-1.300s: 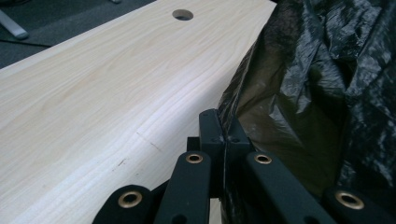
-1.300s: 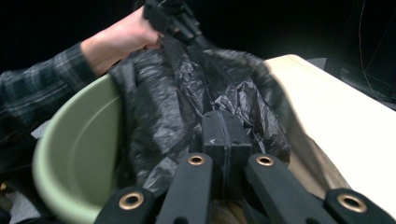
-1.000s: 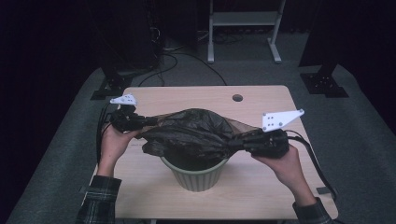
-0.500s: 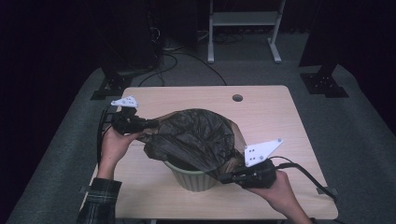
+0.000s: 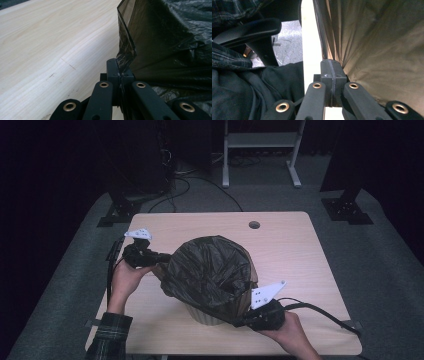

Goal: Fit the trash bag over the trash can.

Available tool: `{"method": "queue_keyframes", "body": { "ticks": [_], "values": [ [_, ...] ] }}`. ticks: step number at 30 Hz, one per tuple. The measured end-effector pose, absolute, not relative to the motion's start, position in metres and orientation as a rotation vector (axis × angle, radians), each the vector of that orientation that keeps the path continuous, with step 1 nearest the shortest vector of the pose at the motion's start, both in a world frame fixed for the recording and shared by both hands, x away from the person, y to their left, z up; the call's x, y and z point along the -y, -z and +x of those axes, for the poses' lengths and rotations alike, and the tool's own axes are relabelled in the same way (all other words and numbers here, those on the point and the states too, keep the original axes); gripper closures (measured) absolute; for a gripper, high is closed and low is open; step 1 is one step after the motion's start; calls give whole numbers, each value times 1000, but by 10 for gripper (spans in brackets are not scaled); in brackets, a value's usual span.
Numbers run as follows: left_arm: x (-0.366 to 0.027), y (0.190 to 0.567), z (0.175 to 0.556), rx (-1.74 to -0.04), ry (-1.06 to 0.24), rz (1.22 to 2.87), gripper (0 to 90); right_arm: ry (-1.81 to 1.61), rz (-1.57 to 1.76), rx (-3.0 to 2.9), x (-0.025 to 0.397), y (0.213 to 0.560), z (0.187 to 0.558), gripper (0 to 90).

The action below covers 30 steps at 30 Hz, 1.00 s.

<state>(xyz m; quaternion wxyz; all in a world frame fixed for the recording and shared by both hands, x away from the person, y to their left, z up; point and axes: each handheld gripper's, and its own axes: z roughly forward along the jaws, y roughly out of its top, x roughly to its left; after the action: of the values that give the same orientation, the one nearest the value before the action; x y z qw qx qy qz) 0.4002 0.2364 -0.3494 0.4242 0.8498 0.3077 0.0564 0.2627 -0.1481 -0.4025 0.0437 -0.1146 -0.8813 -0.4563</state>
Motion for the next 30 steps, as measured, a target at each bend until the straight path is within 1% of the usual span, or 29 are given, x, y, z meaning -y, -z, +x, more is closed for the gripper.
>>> {"method": "queue_keyframes", "body": {
  "ticks": [8, 19, 25, 30],
  "values": [
    [-234, 360, 405, -794, -138, 2144, 899, 1360, -405, 2737, 153, 413, 268, 900],
    [-233, 392, 410, -840, -95, 2172, 899, 1255, -494, 2802, 163, 442, 279, 900],
    [-228, 407, 413, -861, -98, 2226, 899, 1199, -544, 2820, 169, 455, 284, 900],
    [-223, 414, 414, -862, -101, 2237, 900, 1200, -589, 2822, 177, 456, 286, 900]
  ]
}}
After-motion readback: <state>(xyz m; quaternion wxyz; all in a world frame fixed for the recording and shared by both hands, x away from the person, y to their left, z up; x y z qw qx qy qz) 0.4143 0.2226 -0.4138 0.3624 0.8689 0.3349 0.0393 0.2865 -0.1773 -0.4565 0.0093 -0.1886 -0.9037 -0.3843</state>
